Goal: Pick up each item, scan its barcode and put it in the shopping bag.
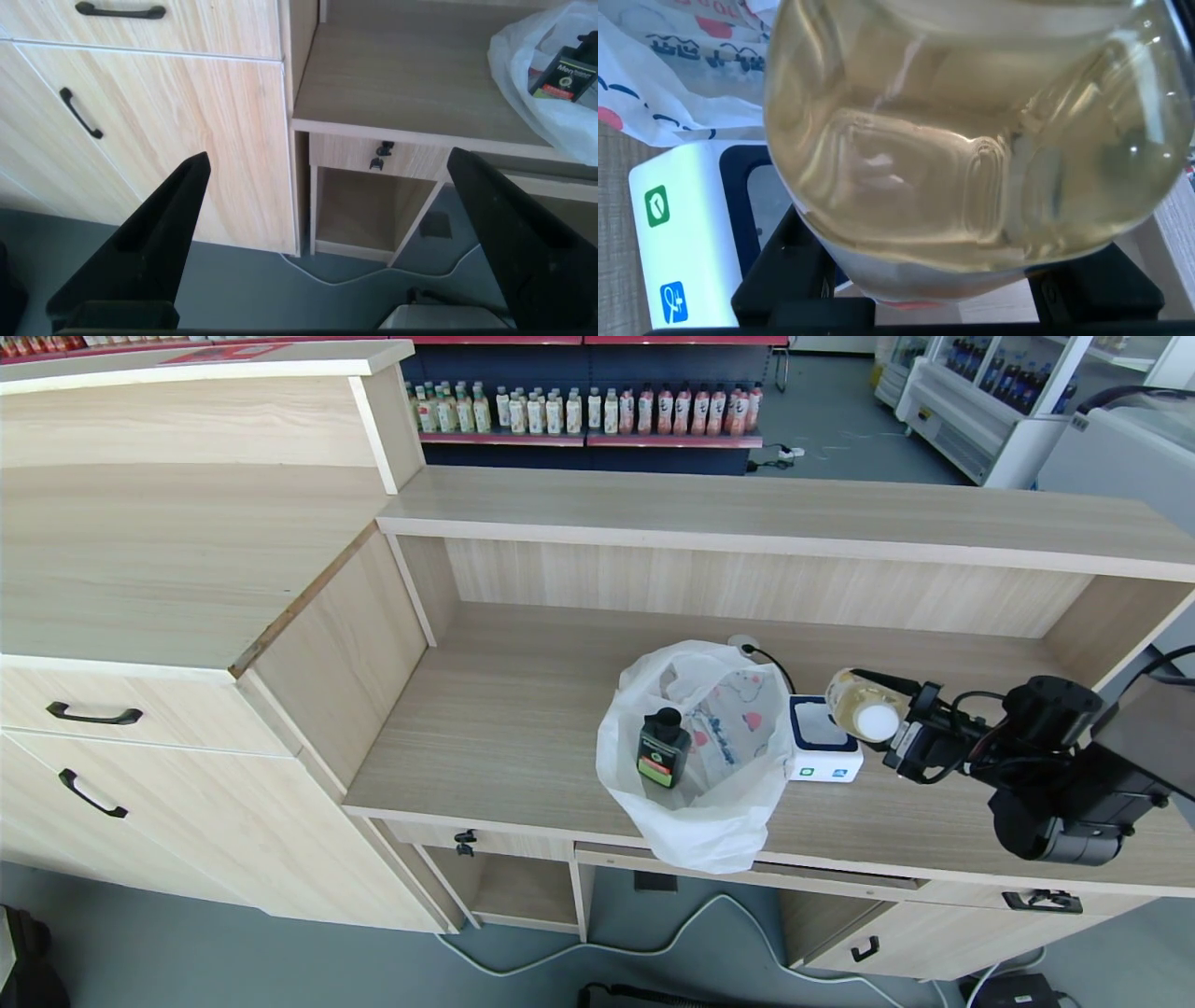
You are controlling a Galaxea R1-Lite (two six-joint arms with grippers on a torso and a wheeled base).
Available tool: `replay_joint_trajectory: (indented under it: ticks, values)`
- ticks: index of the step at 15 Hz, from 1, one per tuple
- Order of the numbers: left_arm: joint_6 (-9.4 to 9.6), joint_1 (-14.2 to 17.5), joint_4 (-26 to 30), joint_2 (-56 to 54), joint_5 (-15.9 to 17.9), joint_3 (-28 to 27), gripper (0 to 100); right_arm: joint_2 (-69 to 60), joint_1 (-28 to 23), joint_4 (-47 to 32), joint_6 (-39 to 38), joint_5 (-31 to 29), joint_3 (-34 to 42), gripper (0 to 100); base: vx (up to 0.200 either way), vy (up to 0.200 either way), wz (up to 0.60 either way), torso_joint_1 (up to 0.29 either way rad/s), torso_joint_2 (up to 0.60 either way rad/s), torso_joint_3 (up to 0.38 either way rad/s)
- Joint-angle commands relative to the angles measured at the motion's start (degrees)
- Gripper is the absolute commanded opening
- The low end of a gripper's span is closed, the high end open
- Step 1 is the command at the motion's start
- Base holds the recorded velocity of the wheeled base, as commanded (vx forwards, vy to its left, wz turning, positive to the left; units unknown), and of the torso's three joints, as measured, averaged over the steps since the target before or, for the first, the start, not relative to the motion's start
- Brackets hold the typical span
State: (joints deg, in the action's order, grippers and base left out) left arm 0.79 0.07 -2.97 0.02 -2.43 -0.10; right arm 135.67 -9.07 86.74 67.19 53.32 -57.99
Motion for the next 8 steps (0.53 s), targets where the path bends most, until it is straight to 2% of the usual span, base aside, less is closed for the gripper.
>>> replay_joint_trajectory:
  ticks: [1,8]
  values:
    - [0.0,0.01,-0.01,-0.02,-0.04,0.01,100,1.0,0.46,0.28,0.04,0.03,-0.46,0,0.0,0.0,0.0,0.0,0.0,0.0]
    - [0.0,0.01,-0.01,-0.02,-0.04,0.01,100,3.99,2.04,0.36,-0.13,-0.06,-4.68,0,0.0,0.0,0.0,0.0,0.0,0.0]
